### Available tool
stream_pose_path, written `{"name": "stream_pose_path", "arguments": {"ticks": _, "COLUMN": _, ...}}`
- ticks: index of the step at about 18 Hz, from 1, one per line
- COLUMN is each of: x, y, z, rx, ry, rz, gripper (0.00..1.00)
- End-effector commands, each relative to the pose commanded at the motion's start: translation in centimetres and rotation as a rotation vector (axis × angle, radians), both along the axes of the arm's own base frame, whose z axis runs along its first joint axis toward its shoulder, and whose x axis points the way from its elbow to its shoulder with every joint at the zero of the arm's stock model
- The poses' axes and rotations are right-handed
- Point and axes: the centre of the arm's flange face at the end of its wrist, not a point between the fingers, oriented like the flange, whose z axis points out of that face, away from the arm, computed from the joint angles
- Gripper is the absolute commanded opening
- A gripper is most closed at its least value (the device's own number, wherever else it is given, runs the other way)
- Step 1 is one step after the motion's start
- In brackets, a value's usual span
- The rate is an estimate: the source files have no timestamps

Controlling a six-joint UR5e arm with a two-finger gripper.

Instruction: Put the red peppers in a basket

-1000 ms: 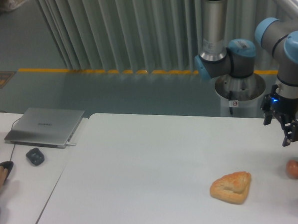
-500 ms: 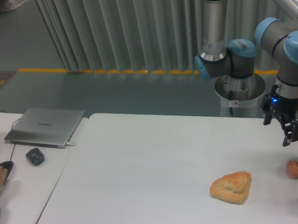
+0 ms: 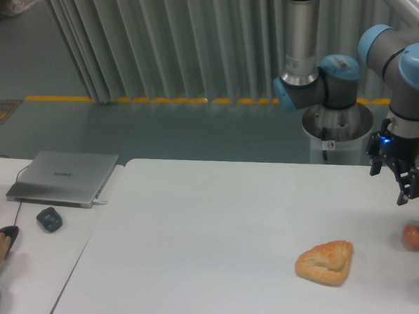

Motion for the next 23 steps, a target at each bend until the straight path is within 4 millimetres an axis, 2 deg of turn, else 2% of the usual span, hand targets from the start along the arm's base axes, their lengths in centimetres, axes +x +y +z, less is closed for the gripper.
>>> {"name": "stream_pose_path", "arguments": {"ticks": 14, "x": 0.2, "y": 0.2, "z": -0.2, "rx": -0.003, "ry": -0.001, "rz": 0.003, "gripper": 1.0}}
{"name": "stream_pose_path", "arguments": {"ticks": 17, "x": 0.6, "y": 1.2, "z": -0.4, "rx": 0.009, "ry": 0.014, "rz": 0.1, "gripper": 1.0}}
{"name": "stream_pose_path", "arguments": {"ticks": 19, "x": -0.3, "y": 2.6, "z": 0.9, "rx": 0.074, "ry": 0.107, "rz": 0.123, "gripper": 1.0}}
{"name": "stream_pose_path", "arguments": {"ticks": 23, "x": -2.8, "y": 3.6, "z": 0.4, "rx": 0.054, "ry": 0.231, "rz": 0.126, "gripper": 1.0}}
